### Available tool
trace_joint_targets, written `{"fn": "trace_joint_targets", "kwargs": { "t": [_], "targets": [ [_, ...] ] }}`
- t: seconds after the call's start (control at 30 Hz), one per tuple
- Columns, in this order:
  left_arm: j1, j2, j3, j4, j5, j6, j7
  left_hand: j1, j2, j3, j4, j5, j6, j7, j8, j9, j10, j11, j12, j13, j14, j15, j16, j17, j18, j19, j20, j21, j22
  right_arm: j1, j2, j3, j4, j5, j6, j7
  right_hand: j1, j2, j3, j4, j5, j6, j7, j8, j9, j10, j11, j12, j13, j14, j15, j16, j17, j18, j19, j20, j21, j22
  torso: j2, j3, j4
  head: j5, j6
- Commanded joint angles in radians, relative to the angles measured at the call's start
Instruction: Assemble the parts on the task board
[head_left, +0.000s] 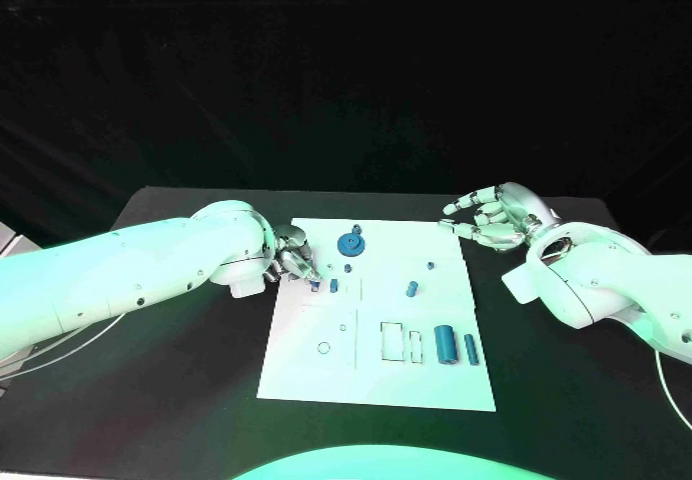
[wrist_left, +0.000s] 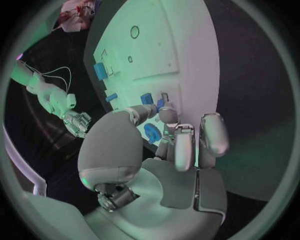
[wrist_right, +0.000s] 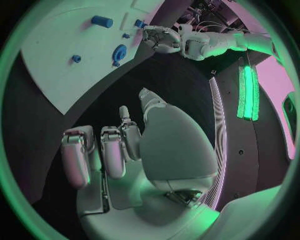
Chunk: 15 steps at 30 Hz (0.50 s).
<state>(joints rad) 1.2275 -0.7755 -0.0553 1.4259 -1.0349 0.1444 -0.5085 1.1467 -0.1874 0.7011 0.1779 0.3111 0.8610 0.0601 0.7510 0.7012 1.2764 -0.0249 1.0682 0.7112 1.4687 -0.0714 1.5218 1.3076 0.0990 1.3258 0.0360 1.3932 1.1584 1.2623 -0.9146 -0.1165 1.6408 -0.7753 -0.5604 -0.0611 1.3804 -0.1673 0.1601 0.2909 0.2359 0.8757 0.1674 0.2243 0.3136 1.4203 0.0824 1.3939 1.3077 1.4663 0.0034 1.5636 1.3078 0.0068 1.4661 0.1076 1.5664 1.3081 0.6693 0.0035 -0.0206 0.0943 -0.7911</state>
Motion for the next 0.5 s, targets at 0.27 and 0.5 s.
{"fn": "trace_joint_targets", "kwargs": {
  "t": [0.27, 0.5],
  "targets": [
    [-0.002, -0.002, 0.0, 0.007, -0.032, 0.033, -0.004, -0.008, 0.001, 0.184, -0.177, 0.008, 0.016, -0.01, 0.005, 0.047, 0.007, -0.001, 0.004, 0.003, 0.075, -0.008, 0.004, 0.152, -0.013, 0.009, -0.002, 0.007, 0.001, -0.001, 0.0, 0.0, 0.0, -0.004, 0.013, 0.01, -0.011, 0.006, -0.007, -0.002, -0.005, -0.001, -0.003, 0.006, -0.001, -0.005, -0.002, -0.002, 0.102, 0.096, 0.003, -0.006, 0.227, -0.007, 0.105, 0.003, 0.004, 0.263, -0.001, -0.0003, 0.0016, 0.006, -0.003],
    [-0.003, -0.003, -0.001, 0.01, -0.038, 0.042, -0.006, -0.008, 0.001, 0.184, -0.177, 0.008, 0.016, -0.01, 0.005, 0.047, 0.007, -0.001, 0.004, 0.003, 0.075, -0.008, 0.004, 0.152, -0.013, 0.009, -0.002, 0.007, 0.001, -0.002, 0.0, 0.0, -0.001, -0.004, 0.012, 0.011, -0.011, 0.006, -0.007, -0.002, -0.005, -0.001, -0.003, 0.006, -0.001, -0.005, -0.002, -0.002, 0.102, 0.096, 0.003, -0.006, 0.227, -0.007, 0.105, 0.003, 0.004, 0.263, 0.0, -0.0005, -0.0006, 0.008, -0.002]
  ]
}}
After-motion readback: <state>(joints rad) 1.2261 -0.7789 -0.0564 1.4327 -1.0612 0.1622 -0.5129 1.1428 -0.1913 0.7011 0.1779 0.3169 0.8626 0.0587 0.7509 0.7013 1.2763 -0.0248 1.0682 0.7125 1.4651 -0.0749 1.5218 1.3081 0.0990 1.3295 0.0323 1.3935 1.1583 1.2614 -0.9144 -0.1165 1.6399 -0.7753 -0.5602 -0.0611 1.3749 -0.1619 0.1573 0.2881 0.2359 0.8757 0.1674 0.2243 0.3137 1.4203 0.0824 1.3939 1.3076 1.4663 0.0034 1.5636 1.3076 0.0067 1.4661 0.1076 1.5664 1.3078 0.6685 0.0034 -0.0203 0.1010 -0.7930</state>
